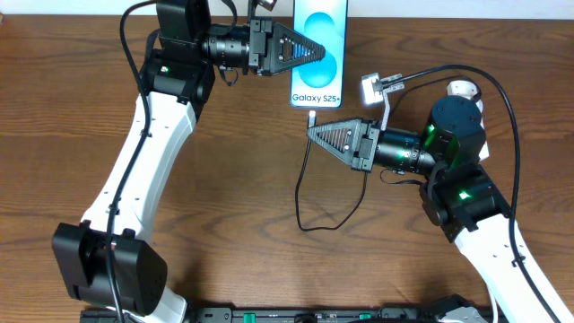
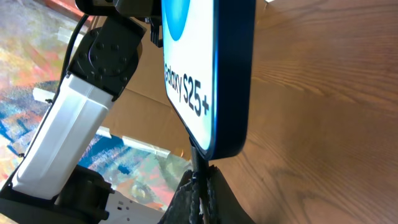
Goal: Plug charger to phone and switch on socket
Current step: 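Align the USB-C plug under the phone's bottom port with the right gripper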
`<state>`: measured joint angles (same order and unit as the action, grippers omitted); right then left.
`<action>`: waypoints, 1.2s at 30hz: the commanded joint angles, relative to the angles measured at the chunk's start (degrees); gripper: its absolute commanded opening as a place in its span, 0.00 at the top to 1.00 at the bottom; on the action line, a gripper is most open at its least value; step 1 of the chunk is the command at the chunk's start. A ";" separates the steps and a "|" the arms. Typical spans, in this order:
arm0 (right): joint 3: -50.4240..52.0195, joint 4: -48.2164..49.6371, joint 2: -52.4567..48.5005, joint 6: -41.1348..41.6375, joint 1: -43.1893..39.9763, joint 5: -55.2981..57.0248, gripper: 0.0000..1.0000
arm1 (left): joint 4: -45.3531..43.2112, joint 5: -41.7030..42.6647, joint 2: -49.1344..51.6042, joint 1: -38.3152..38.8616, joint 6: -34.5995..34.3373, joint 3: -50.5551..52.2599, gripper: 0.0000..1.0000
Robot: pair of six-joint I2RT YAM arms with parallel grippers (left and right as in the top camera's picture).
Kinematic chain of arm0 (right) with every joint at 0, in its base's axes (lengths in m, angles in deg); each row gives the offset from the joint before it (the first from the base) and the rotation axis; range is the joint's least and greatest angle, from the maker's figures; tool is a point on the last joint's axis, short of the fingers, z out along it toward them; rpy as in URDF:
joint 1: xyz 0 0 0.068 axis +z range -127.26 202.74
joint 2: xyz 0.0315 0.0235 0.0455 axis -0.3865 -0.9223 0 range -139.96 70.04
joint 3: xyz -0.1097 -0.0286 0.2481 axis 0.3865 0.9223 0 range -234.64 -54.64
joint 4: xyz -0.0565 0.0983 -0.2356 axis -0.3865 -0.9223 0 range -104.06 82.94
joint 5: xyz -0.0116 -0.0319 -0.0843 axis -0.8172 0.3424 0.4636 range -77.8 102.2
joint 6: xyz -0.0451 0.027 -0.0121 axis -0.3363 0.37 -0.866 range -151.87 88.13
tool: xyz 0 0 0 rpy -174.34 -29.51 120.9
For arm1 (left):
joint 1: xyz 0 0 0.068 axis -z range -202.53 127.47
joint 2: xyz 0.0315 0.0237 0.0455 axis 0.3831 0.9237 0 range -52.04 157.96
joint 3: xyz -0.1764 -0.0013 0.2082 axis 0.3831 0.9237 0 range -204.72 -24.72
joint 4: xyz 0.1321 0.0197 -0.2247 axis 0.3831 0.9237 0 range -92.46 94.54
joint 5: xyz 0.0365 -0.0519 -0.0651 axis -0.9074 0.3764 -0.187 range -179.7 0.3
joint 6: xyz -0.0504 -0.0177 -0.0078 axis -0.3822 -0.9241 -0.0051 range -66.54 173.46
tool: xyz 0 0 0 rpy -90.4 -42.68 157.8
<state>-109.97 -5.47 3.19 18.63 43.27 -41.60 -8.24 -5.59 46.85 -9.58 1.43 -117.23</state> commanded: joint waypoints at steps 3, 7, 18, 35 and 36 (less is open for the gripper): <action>-0.17 0.39 0.20 0.24 -0.20 -0.57 0.99 | -0.31 1.62 -0.42 -0.17 1.40 -1.07 0.93; -0.17 0.61 0.20 0.15 -0.31 -0.83 0.99 | -0.31 1.60 -0.42 -0.17 1.40 -1.07 0.93; -0.17 0.98 0.20 -1.73 -1.16 -1.22 0.99 | -0.31 1.60 -0.42 -0.17 1.40 -1.07 0.93; -0.17 2.14 0.20 -1.90 -1.49 -3.13 0.99 | -0.31 1.57 -0.42 -0.17 2.05 -1.07 0.93; -0.17 2.12 0.20 -1.92 -1.49 -3.13 0.99 | -0.31 1.57 -0.42 -0.17 2.05 -1.09 0.93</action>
<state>-109.97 -3.55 3.19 17.54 42.24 -43.77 -8.24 -5.59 46.85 -9.58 1.93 -117.23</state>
